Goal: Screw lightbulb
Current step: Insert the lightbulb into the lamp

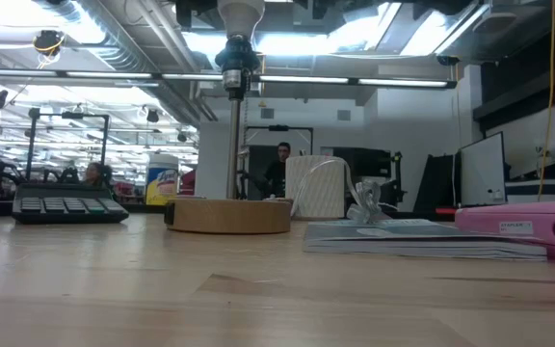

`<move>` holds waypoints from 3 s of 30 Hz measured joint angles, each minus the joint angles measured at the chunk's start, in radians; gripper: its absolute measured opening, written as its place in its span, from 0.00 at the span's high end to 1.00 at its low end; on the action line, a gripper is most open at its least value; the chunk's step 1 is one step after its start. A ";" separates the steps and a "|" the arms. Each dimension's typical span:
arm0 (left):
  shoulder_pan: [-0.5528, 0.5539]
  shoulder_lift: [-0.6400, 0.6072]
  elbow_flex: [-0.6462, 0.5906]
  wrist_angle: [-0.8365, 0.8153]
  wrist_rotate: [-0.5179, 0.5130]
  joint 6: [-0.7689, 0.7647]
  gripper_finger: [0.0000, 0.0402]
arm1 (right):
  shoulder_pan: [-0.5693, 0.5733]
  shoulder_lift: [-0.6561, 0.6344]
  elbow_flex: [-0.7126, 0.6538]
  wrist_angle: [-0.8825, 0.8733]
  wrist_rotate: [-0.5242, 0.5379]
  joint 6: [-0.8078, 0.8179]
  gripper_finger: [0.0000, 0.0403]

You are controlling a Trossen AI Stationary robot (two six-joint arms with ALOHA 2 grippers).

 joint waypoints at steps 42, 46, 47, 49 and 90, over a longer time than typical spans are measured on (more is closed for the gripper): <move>-0.019 -0.069 -0.002 0.084 0.001 0.122 0.55 | 0.000 0.022 0.000 -0.002 0.010 0.000 0.85; -0.068 -0.126 0.000 0.051 0.000 0.116 0.55 | 0.000 0.022 0.000 -0.001 0.010 0.000 0.85; -0.082 -0.136 0.000 0.028 0.001 0.106 0.55 | 0.000 0.022 0.000 -0.001 0.010 0.000 0.85; -0.112 -0.149 0.000 -0.028 0.001 0.067 0.55 | 0.000 0.022 0.000 -0.001 0.010 0.000 0.85; -0.177 -0.100 0.000 -0.291 -0.238 -0.131 0.55 | 0.000 0.022 -0.002 -0.009 -0.020 0.027 0.85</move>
